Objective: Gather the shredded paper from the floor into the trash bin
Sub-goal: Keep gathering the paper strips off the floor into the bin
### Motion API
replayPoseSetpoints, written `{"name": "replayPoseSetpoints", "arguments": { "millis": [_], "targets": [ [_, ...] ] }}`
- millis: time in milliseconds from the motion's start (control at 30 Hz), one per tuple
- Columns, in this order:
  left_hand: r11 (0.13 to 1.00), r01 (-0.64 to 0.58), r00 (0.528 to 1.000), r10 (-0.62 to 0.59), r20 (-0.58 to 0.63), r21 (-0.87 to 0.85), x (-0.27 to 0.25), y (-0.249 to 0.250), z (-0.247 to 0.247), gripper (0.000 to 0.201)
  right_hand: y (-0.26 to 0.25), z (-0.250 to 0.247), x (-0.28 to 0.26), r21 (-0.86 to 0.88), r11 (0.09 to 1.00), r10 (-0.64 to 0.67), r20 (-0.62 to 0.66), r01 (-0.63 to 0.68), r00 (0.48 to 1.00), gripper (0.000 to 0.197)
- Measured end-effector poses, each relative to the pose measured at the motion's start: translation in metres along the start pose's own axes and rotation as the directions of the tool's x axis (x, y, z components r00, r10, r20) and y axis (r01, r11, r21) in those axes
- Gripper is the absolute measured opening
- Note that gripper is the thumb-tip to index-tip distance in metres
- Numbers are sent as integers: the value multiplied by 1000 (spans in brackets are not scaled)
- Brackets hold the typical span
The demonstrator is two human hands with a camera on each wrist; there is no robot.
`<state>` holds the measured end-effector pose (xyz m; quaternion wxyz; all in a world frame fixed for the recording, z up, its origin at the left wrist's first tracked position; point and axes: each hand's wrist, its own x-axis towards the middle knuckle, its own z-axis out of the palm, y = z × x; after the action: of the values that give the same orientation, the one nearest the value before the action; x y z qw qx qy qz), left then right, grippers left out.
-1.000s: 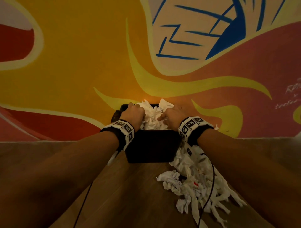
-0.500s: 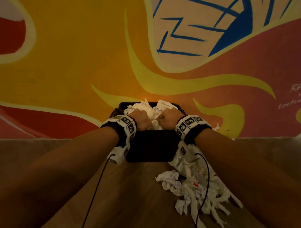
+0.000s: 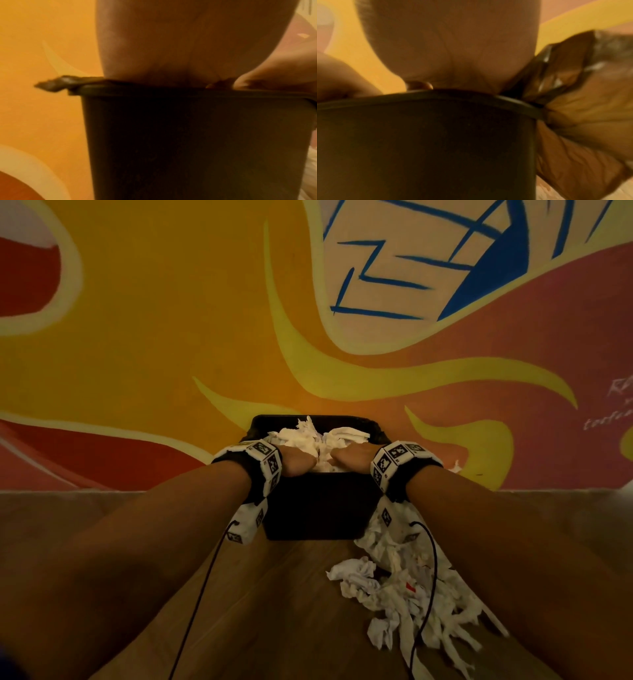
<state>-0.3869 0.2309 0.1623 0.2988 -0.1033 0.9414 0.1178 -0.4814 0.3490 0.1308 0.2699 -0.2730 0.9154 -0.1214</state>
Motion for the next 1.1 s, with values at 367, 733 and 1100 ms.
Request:
{"name": "replayPoseSetpoints", "arguments": {
  "millis": [367,733,1100],
  "targets": [
    [996,-60,969,74,-236,63,-32,1,-27,15,21,-14,-51,-212,930,-332,-140,299,933,46],
    [937,-343,787,323,-526,62,-60,52,7,12,65,-17,-119,-241,882,-468,-352,404,811,27],
    [894,-314,949,310,64,319,13,80,139,35,126,70,-159,-357,881,-201,312,311,928,27]
  ]
}}
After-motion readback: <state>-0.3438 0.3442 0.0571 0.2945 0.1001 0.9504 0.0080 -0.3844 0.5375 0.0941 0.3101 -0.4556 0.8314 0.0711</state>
